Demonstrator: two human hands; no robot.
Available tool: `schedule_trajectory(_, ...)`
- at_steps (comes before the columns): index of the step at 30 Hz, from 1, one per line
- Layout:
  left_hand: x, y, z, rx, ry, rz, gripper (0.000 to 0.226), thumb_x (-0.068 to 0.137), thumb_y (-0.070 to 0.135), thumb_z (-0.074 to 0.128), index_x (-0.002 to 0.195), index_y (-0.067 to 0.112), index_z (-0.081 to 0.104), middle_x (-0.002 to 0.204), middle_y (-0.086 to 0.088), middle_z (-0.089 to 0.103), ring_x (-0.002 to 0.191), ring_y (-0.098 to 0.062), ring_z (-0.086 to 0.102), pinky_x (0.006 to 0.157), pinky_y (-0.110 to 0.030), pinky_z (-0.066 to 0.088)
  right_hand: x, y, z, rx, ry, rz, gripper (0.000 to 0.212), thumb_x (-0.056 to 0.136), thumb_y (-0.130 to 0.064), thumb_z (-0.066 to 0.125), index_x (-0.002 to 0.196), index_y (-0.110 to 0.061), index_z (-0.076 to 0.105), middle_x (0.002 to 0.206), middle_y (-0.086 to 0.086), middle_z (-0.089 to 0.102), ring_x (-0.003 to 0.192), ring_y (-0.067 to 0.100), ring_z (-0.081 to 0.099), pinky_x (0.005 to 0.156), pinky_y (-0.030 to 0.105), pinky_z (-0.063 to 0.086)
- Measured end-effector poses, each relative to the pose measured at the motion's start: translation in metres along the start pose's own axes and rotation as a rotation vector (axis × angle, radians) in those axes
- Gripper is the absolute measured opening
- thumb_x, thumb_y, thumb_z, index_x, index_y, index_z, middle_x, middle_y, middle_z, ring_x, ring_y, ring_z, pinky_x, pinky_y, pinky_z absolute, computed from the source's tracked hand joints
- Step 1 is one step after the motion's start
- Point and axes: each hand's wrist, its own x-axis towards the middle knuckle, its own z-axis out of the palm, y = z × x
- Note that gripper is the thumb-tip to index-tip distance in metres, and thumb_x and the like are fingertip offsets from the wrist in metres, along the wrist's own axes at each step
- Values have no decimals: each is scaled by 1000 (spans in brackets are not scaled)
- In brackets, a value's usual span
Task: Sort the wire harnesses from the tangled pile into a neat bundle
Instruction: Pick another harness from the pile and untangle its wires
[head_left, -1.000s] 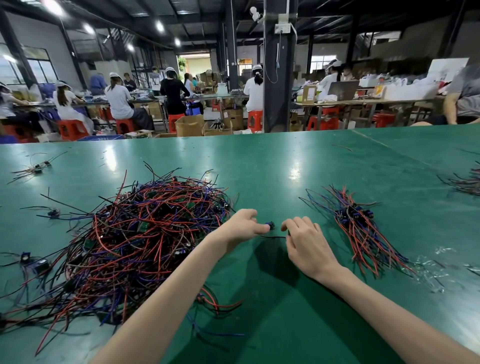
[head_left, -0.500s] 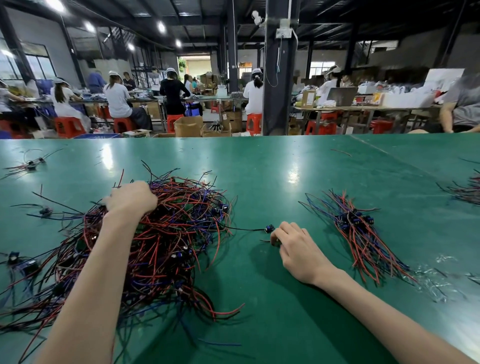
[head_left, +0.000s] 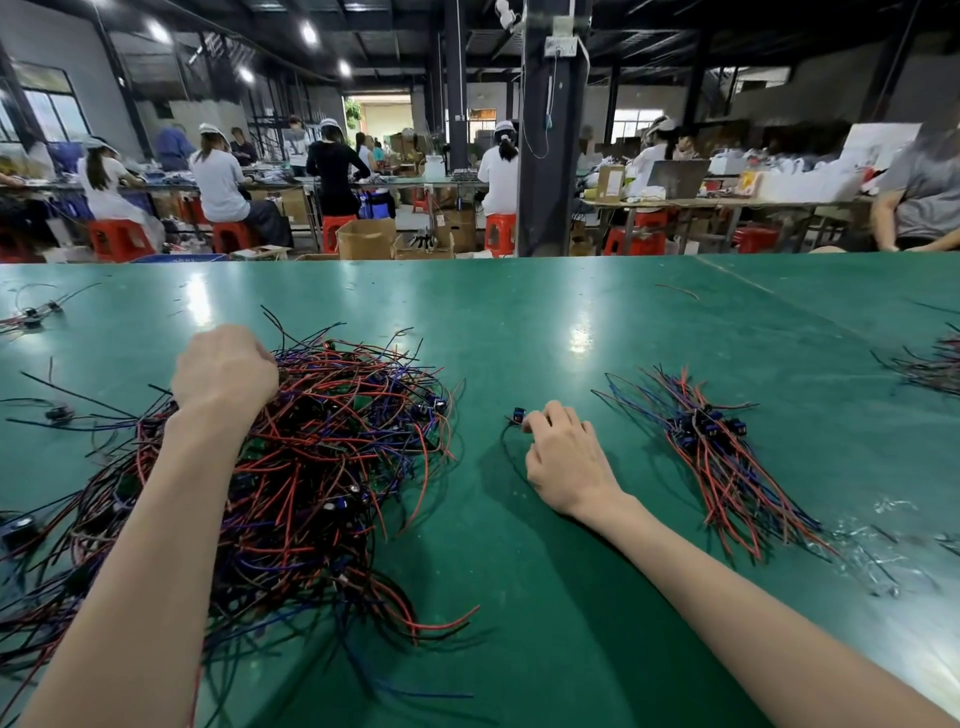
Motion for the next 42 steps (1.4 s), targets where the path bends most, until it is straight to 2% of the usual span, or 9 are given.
schedule_trajectory(6, 2, -8, -18, -207, 170, 54, 43, 75, -12, 57, 112, 9, 66, 114, -19, 64, 107, -38, 57, 94, -44, 48, 9, -3, 1, 49, -32, -115, 16, 89, -14, 42, 100, -12, 54, 105, 5, 54, 102, 25, 48, 87, 35, 36)
schedule_trajectory(12, 1, -8, -32, -720, 229, 84, 49, 72, -7, 73, 116, 11, 62, 115, -10, 64, 96, -14, 62, 88, -36, 53, 16, 0, 9, 19, -156, -40, 43, 98, -33, 35, 138, -19, 41, 150, -1, 35, 138, 15, 30, 114, 34, 17)
schedule_trajectory(15, 1, 1, -37, -846, 419, 232, 38, 82, -9, 59, 112, 14, 61, 114, -7, 61, 77, -4, 65, 76, -30, 57, 13, -1, 9, 2, -16, -48, 39, 96, -28, 41, 132, -15, 47, 141, 2, 46, 132, 18, 37, 111, 32, 19)
schedule_trajectory(20, 0, 11, -32, -795, 555, 371, 42, 79, -15, 48, 104, 15, 63, 105, -1, 57, 98, -20, 62, 74, -24, 55, 8, -2, 6, -3, 84, -43, 29, 92, -17, 43, 117, -11, 56, 118, 5, 57, 112, 22, 48, 99, 34, 31)
schedule_trajectory(25, -8, 12, -28, -726, -211, 514, 44, 79, -10, 64, 104, 26, 60, 95, 2, 68, 84, -17, 66, 75, -30, 56, 6, -3, 3, -6, 110, -50, 28, 89, -14, 44, 113, -11, 58, 113, 5, 57, 108, 23, 47, 96, 34, 32)
schedule_trajectory(29, -15, 10, -26, -344, -878, 423, 35, 77, 34, 69, 109, 20, 63, 95, 1, 74, 82, -20, 72, 77, -29, 55, 5, -3, 2, -17, 114, -49, 25, 88, -13, 45, 109, -10, 59, 110, 6, 57, 107, 24, 47, 93, 34, 32)
schedule_trajectory(34, -13, 13, -29, -687, -452, 262, 21, 96, 20, 52, 109, 5, 58, 106, -11, 65, 52, -20, 67, 49, -25, 56, 4, -4, 0, -10, 138, -34, 22, 86, -11, 46, 103, -11, 59, 106, 6, 57, 104, 24, 47, 89, 34, 32)
schedule_trajectory(38, -7, 11, -50, -966, -14, 400, 18, 93, 0, 52, 103, 10, 63, 106, -10, 65, 64, -20, 71, 56, -25, 58, 3, -5, -1, -6, 156, -17, 19, 85, -8, 46, 100, -11, 57, 103, 5, 57, 101, 25, 47, 87, 34, 33)
schedule_trajectory(42, 30, -9, -58, -946, 230, 369, 28, 90, 11, 50, 108, 29, 62, 110, -10, 65, 80, -25, 68, 69, -31, 58, 2, -5, -1, 1, 173, -7, 16, 85, -8, 47, 98, -11, 56, 101, 5, 58, 98, 24, 47, 86, 33, 34)
